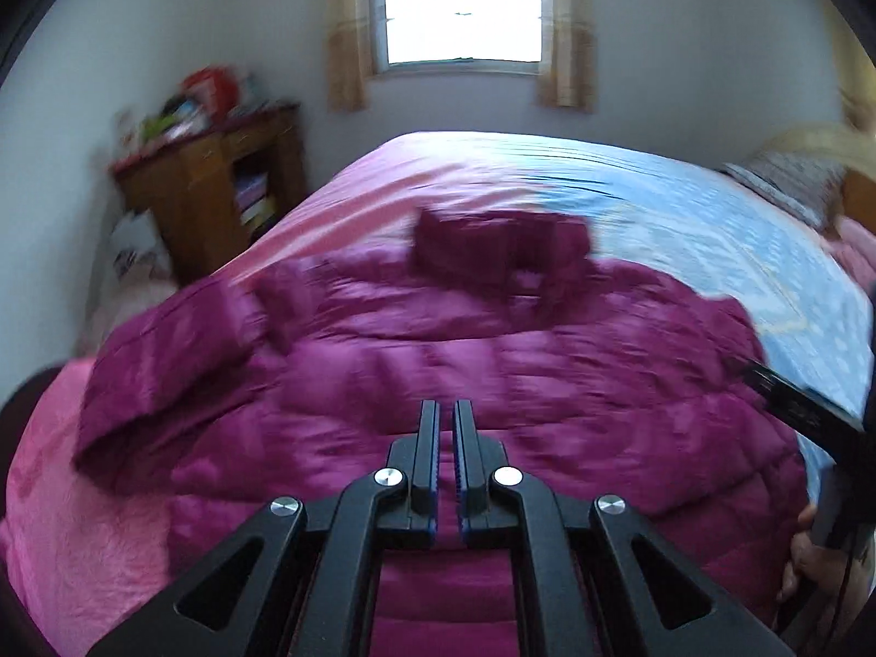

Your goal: Fold large clothes

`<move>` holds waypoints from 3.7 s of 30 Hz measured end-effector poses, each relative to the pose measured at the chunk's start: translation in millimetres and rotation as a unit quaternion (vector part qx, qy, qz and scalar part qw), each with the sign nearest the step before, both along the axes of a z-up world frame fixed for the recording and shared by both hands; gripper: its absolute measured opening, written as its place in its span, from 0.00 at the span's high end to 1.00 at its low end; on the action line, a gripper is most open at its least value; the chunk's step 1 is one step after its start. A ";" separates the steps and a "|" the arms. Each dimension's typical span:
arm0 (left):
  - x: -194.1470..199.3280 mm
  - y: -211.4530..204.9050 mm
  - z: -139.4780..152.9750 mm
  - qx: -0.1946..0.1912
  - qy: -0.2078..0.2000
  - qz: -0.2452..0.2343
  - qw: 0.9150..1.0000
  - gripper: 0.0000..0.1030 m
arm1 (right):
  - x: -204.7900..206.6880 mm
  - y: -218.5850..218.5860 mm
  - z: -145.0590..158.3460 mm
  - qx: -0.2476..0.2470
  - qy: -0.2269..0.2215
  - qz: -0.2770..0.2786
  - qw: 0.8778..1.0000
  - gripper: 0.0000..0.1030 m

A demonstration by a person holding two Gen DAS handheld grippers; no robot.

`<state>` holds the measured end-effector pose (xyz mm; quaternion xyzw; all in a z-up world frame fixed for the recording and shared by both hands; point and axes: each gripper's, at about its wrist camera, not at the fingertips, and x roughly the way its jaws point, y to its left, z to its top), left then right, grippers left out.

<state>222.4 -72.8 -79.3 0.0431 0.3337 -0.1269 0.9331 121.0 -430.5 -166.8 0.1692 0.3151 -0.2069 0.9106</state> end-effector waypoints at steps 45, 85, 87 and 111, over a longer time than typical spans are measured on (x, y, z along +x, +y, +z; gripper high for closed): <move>47.5 93.4 37.8 0.001 -0.129 0.178 0.976 0.95 | -0.6 1.6 -0.3 0.000 -0.003 -0.002 1.000 0.07; 20.7 277.5 -64.2 -0.076 0.083 0.282 0.953 0.94 | 177.1 297.6 59.1 0.186 0.033 0.381 0.905 0.08; 18.7 277.7 -62.9 -0.078 0.085 0.282 0.952 0.94 | 193.7 322.4 45.0 0.169 0.059 0.383 0.906 0.11; 8.5 283.5 -58.6 -0.118 0.078 0.314 0.939 0.19 | 34.0 219.8 206.6 0.146 -0.165 0.335 0.916 0.78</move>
